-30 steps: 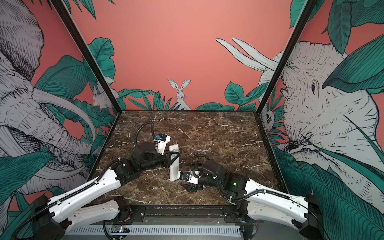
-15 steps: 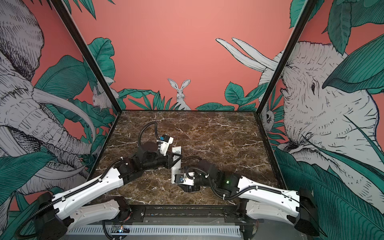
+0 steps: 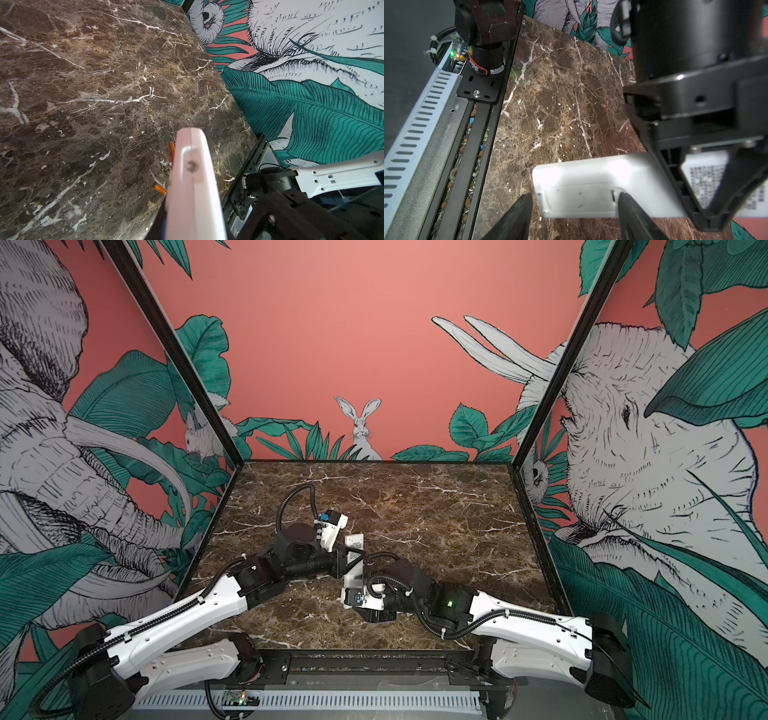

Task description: Load the batteries into the remote control

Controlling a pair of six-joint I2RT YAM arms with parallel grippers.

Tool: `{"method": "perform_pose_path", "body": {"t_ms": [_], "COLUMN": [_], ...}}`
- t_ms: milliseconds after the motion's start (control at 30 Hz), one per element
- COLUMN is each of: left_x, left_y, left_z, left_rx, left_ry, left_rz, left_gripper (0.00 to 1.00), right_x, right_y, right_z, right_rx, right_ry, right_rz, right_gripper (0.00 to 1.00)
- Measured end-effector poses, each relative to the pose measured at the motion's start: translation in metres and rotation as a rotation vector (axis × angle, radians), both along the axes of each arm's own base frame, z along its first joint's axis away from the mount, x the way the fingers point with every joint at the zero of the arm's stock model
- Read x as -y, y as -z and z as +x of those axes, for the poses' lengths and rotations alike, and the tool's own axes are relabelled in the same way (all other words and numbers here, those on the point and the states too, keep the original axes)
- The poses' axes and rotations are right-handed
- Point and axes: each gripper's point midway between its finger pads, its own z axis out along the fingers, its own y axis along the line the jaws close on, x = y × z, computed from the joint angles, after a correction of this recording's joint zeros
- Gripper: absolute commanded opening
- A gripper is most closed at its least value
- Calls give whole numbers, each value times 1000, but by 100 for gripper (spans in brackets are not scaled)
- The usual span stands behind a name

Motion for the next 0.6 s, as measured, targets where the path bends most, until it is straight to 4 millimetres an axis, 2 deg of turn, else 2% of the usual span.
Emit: {"method": "perform_pose_path", "body": {"t_ms": [133, 600], "left_x": [1, 2], "left_y": [-2, -1], "left_z": [0, 1], "left_rx": [4, 2], "left_ry": [1, -1], "left_rz": [-8, -21], "left_gripper": [0, 0], "right_x": [-3, -5], "right_y": [-6, 1], "right_z": [3, 5], "right_rx": [13, 14], "right_ry": [9, 18], "right_rz": [15, -4], "right_gripper": [67, 67]}}
